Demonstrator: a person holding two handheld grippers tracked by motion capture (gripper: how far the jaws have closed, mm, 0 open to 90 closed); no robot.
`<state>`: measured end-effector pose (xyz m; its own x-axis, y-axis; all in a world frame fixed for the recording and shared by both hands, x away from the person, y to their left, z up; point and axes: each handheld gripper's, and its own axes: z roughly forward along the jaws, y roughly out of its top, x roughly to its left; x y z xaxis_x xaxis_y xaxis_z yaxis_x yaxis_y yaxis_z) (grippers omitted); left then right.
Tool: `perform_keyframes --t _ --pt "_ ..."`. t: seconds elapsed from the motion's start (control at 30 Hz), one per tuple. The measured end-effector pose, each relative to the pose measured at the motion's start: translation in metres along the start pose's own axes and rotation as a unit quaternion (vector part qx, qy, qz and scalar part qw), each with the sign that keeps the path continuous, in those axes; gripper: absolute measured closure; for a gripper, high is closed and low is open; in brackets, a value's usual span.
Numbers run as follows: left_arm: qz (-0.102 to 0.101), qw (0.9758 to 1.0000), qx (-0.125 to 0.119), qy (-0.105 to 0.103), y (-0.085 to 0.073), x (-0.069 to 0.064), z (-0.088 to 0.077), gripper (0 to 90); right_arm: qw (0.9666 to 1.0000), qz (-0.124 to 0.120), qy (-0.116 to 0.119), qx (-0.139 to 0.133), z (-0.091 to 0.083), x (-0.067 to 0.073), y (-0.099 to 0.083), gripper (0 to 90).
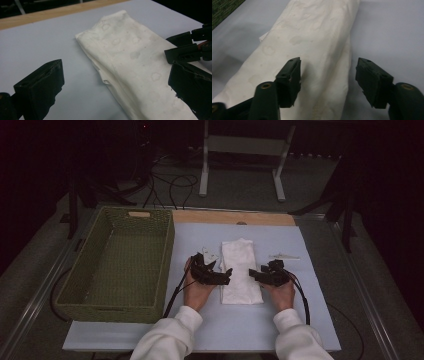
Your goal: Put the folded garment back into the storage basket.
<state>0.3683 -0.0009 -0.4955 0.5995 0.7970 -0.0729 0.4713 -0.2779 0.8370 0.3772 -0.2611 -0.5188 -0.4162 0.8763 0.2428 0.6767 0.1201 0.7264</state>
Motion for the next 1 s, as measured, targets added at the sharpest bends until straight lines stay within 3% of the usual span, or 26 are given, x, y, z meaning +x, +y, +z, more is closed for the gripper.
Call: perform_keyframes --t 0.23,0.4,0.6,0.77,0.87,1.0 --pt "-0.022 0.9981 0.052 -0.022 -0.003 -0.002 0.021 5.3 0.9999 0.001 0.004 0.017 0.004 0.002 -0.003 54.4" --pt "-0.026 0.9961 0.082 -0.019 -0.008 -0.004 0.032 9.9 0.9997 0.008 0.003 0.022 0.004 0.002 -0.003 57.2" --pt "-0.036 0.9948 0.095 -0.011 -0.012 -0.001 0.038 12.5 0.9996 0.018 -0.011 0.017 0.004 0.001 -0.003 50.3" --pt "-0.033 0.9939 0.105 -0.016 -0.011 -0.002 0.040 15.4 0.9995 0.020 -0.018 0.016 0.005 0.002 -0.003 43.7" --pt "-0.032 0.9938 0.103 -0.027 -0.011 -0.004 0.041 18.7 0.9996 0.019 -0.005 0.020 0.005 0.002 -0.003 52.2" --pt "-0.033 0.9939 0.101 -0.027 -0.010 -0.007 0.042 27.2 0.9996 0.018 -0.002 0.023 0.005 0.003 -0.003 60.0"
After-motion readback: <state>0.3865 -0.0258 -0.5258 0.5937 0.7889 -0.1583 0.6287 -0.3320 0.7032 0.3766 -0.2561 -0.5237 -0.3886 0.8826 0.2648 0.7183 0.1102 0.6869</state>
